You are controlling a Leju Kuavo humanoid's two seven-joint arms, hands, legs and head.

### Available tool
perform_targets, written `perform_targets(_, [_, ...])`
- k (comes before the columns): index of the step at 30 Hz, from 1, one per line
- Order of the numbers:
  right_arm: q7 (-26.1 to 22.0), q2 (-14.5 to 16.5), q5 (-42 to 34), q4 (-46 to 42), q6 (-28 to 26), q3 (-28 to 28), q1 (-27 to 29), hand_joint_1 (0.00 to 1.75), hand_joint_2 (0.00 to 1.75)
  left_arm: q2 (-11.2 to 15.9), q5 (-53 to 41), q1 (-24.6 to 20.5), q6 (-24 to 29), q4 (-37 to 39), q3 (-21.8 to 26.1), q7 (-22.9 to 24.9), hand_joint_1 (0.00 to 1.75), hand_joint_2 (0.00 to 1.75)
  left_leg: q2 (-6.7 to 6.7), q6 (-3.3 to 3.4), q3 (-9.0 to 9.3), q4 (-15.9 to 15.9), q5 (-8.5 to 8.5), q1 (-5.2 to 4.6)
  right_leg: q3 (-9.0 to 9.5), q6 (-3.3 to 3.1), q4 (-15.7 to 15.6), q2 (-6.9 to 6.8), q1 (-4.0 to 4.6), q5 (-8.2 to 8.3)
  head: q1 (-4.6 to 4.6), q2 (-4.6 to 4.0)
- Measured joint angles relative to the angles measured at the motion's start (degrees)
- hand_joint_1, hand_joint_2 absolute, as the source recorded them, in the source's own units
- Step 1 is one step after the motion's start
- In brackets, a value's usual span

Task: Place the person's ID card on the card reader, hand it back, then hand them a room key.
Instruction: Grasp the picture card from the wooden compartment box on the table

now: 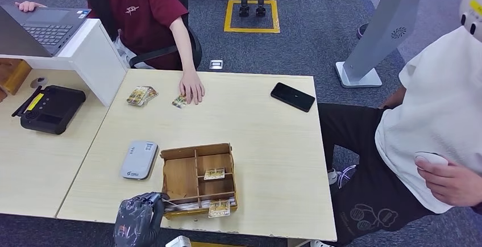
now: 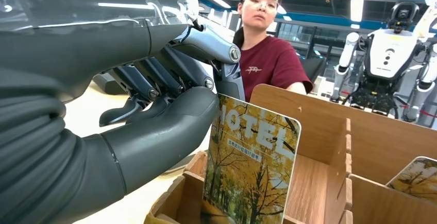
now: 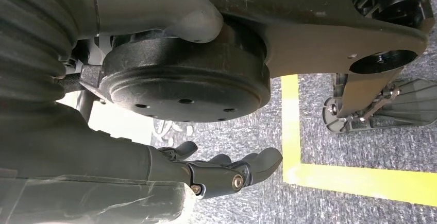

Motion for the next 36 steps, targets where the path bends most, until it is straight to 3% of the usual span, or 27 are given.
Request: perform_targets(36, [-0.51,0.35,0.18,-0.42,-1.13,-6.28,0.26,0.00,1.75,-2.16,-0.18,1.26,0.00,-2.75,3.05,-1.48,1.75,1.75,-0.04,0.00,-0.01,0.00,0.00,-0.01,0.01,0.00,0.00,-0.05,-0.01,0.00,-0.01,0.00])
